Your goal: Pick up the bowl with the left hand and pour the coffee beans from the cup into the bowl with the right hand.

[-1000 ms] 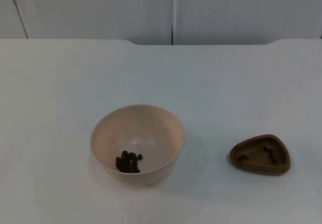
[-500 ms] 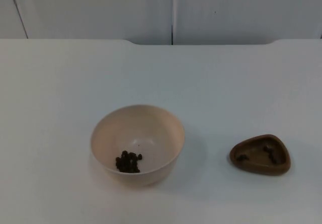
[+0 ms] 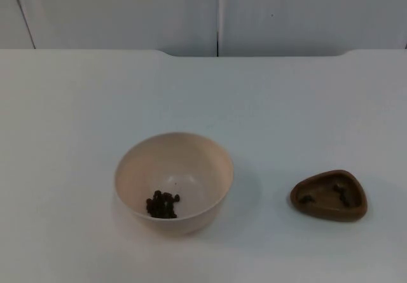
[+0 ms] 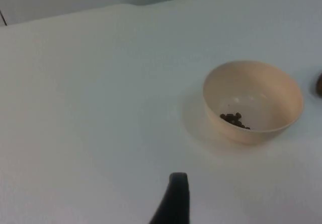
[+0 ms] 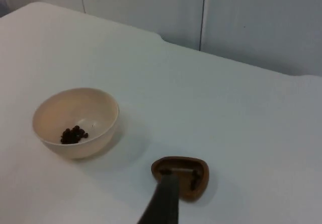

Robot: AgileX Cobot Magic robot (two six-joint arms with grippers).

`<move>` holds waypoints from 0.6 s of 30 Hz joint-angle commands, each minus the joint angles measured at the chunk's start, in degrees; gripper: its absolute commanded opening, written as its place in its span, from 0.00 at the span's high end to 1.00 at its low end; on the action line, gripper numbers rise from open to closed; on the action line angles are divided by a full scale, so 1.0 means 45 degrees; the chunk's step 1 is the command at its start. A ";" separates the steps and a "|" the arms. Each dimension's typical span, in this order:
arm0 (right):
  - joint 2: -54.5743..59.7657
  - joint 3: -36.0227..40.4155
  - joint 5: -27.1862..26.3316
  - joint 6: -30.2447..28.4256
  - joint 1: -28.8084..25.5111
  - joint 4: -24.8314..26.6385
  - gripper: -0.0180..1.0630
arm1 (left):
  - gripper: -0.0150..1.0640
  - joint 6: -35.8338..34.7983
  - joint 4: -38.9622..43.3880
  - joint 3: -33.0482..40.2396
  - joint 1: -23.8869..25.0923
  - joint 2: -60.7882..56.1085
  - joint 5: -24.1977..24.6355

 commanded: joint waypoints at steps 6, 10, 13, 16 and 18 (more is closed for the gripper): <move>-0.1293 0.0061 0.0046 -0.0143 -0.0018 -0.0002 0.28 | 0.29 -0.0013 0.0119 0.0144 -0.0059 -0.0056 0.0074; -0.1404 0.0061 0.0710 -0.0143 -0.0018 -0.0071 0.28 | 0.29 0.0037 0.0119 0.0144 -0.0059 -0.0056 0.0074; -0.1404 0.0178 0.1156 -0.0143 -0.0018 -0.0071 0.28 | 0.29 0.0061 0.0119 0.0144 -0.0059 -0.0056 0.0074; -0.1404 0.0378 0.1517 0.0080 -0.0018 -0.0126 0.28 | 0.29 0.0061 0.0119 0.0144 -0.0059 -0.0056 0.0074; -0.1404 0.0378 0.1574 0.0085 -0.0018 -0.0157 0.28 | 0.29 0.0061 0.0119 0.0144 -0.0059 -0.0056 0.0074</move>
